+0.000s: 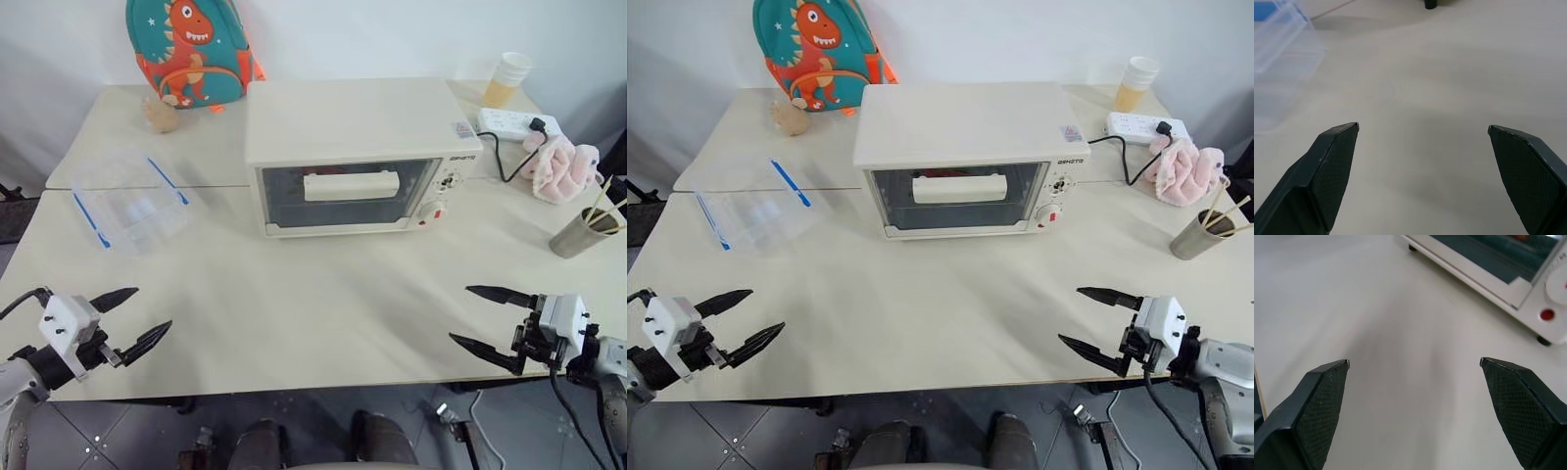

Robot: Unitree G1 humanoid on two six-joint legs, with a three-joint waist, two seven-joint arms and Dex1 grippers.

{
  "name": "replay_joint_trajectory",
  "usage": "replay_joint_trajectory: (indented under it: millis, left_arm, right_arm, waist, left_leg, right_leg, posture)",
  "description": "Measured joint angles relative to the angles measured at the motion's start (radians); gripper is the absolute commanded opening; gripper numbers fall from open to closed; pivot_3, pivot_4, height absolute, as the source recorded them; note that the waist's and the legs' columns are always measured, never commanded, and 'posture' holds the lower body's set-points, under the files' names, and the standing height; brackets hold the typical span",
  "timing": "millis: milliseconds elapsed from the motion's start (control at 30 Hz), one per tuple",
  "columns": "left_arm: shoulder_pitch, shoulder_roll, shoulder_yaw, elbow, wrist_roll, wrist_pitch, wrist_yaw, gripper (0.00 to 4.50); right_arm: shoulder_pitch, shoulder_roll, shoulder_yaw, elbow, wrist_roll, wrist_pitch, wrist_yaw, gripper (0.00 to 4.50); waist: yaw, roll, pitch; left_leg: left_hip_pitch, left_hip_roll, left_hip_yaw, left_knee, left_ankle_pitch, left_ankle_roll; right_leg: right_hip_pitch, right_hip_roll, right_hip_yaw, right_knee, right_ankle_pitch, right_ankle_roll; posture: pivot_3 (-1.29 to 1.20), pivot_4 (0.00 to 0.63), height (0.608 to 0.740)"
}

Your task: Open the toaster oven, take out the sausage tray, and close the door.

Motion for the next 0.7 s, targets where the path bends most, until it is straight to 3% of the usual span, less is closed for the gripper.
replay_joint_trajectory:
  millis: [100, 300, 400, 600, 700]
  left_arm:
    - [0.003, -0.002, 0.0, -0.007, -0.02, 0.015, -0.012, 4.5]
    - [-0.081, -0.021, 0.007, -0.15, -0.346, 0.254, -0.027, 4.5]
    - [-0.139, -0.021, 0.008, -0.204, -0.439, 0.32, 0.003, 4.5]
    - [-0.257, -0.042, -0.059, -0.252, -0.468, 0.382, 0.065, 4.5]
    - [-0.258, -0.042, -0.064, -0.261, -0.467, 0.389, 0.075, 4.5]
  right_arm:
    - [-0.033, 0.007, 0.001, -0.01, 0.014, 0.047, -0.031, 4.48]
    - [-0.274, 0.054, 0.06, -0.151, 0.212, 0.422, -0.22, 4.48]
    - [-0.367, 0.071, 0.088, -0.182, 0.247, 0.514, -0.259, 4.48]
    - [-0.583, 0.143, 0.176, -0.126, 0.249, 0.618, -0.282, 4.48]
    - [-0.605, 0.144, 0.187, -0.11, 0.23, 0.63, -0.271, 4.48]
  waist:
    - [-0.007, 0.0, 0.0]
    - [-0.01, 0.001, 0.0]
    - [-0.002, 0.001, 0.0]
    - [-0.009, 0.001, 0.0]
    - [-0.009, 0.001, 0.0]
  left_leg:
    - [0.0, 0.001, 0.0, 0.0, 0.0, 0.0]
    - [0.001, 0.007, -0.001, 0.002, 0.001, -0.001]
    - [0.0, 0.006, -0.003, 0.003, 0.0, -0.002]
    - [-0.002, 0.001, -0.002, 0.003, -0.001, -0.002]
    - [-0.002, 0.001, 0.002, 0.002, -0.002, -0.003]
  right_leg:
    - [0.0, 0.0, 0.0, 0.001, 0.0, 0.0]
    - [-0.001, 0.0, 0.001, 0.004, 0.001, -0.001]
    - [-0.001, 0.0, 0.0, 0.007, 0.001, -0.001]
    - [-0.003, 0.001, -0.001, 0.007, 0.001, -0.001]
    - [-0.004, 0.002, -0.003, 0.009, 0.001, -0.001]
  posture:
    - [0.0, 0.15, 0.74]
    - [0.0, 0.15, 0.74]
    - [0.0, 0.15, 0.74]
    - [0.0, 0.15, 0.74]
    - [0.0, 0.15, 0.74]
